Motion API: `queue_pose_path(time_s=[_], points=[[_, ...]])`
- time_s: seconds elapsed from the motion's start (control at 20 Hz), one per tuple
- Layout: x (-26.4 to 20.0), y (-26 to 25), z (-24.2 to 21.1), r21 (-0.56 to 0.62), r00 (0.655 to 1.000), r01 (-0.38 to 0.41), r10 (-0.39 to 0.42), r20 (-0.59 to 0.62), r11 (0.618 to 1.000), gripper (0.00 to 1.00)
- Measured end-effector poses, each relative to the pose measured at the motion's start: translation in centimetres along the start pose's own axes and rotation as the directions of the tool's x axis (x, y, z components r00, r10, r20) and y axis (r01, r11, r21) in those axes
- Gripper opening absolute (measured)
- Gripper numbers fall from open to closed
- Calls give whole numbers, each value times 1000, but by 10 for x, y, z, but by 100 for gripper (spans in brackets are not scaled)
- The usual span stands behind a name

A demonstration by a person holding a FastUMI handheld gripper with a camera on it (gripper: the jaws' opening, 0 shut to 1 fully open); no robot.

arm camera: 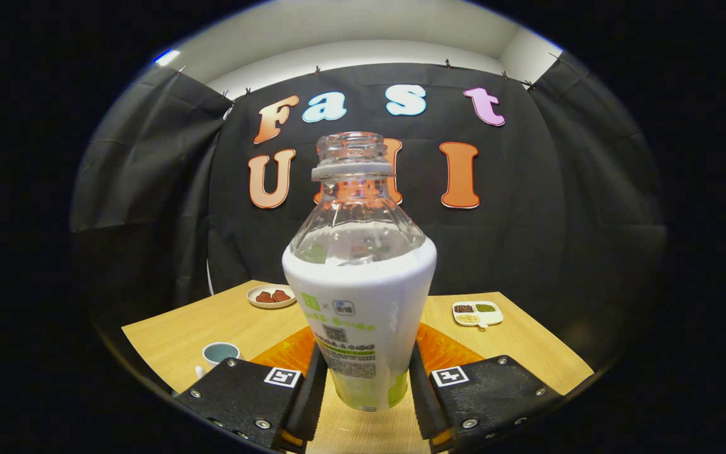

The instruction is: Take the bottle from table, then pour the juice into the cup, finally place the bottle on the coaster

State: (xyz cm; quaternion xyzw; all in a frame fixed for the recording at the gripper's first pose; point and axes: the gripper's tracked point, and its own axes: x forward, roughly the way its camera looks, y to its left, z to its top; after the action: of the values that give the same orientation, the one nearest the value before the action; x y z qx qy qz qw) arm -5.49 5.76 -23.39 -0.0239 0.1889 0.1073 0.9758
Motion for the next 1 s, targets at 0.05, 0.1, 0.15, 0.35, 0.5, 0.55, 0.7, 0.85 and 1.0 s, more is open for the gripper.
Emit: queue_pose_path(time_s=[0.05, 0.1, 0.15, 0.35, 0.5, 0.55, 0.7, 0.85, 1.0], points=[[1, 0, -6, -2, 1000, 1, -1, -9, 1000, 61], [2, 0, -11, -4, 1000, 2, -2, -17, 1000, 61], [3, 0, -13, -9, 1000, 1, -1, -23, 1000, 61], [6, 3, -30, -14, 999, -9, 9, -31, 1000, 61], [14, 3, -71, 26, 995, -2, 5, -96, 1000, 61], [15, 2, -83, 45, 993, 0, 5, -119, 999, 61], [26, -5, -116, 77, 984, 20, -6, -176, 997, 61], [31, -10, -135, 78, 979, 38, -22, -205, 996, 61], [31, -18, -139, 80, 977, 55, -37, -211, 995, 61]])
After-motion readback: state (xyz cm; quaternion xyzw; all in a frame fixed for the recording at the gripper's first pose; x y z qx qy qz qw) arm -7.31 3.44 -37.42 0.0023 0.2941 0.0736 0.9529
